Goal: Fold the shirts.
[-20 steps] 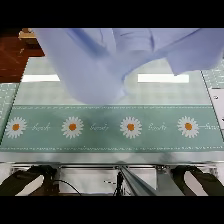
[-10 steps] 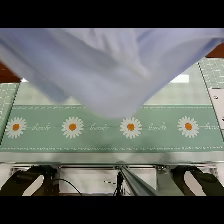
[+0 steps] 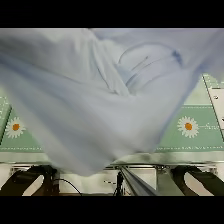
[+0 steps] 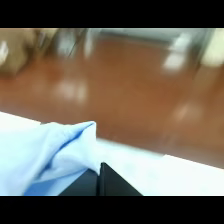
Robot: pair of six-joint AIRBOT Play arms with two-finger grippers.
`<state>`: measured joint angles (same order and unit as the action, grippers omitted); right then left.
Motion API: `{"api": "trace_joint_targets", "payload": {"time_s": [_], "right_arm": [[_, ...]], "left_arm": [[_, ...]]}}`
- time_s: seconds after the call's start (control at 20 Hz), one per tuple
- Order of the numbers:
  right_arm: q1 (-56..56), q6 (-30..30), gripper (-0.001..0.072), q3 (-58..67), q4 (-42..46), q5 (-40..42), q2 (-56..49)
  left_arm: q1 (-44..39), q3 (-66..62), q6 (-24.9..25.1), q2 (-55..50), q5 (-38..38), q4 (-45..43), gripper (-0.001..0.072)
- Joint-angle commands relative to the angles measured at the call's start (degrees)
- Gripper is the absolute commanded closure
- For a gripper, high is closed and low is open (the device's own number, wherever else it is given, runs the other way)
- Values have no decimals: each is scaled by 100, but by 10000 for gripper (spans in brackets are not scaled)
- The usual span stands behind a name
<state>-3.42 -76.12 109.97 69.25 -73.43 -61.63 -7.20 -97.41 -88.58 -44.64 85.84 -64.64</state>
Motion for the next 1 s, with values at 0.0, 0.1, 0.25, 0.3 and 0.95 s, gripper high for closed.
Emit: {"api": "trace_joint_targets", "payload": {"time_s": [0.0,0.1,0.25,0.3,0.95], "right_arm": [[647,52,694,17,39,216,-1329],[837,13,693,17,35,675,-2118],[896,-293,693,17,35,1119,-3200],[892,-407,693,17,42,1185,-3493],[-122,-391,283,-313,1475,-1384,-3204]], "left_arm": [[4,1259,234,-70,-352,-39,687],[4,2124,542,-203,-955,-52,687],[15,3189,758,-546,-1733,-76,687],[15,3458,758,-702,-1895,-79,687],[15,3880,997,-1661,-2433,-76,687]]}}
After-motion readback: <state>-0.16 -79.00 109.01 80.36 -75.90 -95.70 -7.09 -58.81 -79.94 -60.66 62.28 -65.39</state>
